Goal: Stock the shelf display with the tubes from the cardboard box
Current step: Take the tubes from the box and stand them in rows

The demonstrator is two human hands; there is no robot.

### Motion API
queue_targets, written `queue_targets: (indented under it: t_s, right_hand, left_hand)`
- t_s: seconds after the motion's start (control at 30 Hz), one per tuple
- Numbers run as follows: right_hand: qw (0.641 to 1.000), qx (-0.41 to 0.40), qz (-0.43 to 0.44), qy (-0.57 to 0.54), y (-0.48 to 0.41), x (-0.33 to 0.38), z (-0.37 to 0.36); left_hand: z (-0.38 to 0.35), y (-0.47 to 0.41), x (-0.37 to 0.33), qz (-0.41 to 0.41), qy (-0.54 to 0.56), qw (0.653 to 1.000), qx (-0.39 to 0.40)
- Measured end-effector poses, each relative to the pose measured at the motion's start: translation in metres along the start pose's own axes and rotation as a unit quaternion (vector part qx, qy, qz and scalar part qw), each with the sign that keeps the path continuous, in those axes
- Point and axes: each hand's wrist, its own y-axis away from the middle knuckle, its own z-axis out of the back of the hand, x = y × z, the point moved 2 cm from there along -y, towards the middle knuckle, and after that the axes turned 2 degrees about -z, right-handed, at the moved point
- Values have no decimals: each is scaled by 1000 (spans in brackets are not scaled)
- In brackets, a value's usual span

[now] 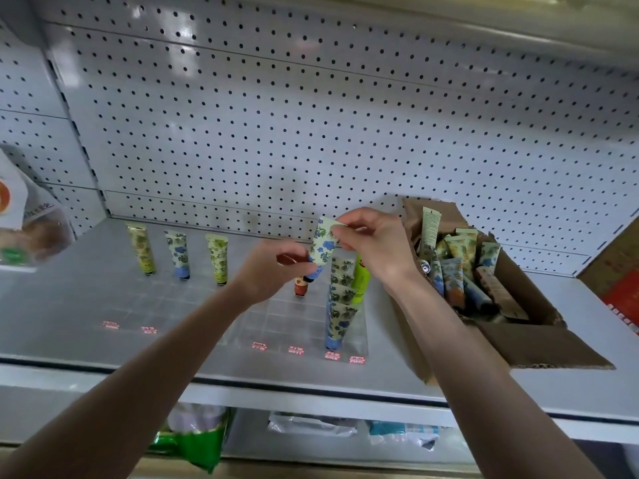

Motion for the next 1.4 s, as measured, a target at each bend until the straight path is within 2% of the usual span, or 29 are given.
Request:
queue_targets:
  t_s: [0.67,1.4]
  right_hand:
    - [999,8,-14,46,-13,-13,-13]
    - [992,23,-16,126,-23,-30,-17]
  left_hand:
    - [3,-13,11,-40,-46,998,13]
    - [-4,-25,26,-25,-61,998,-12]
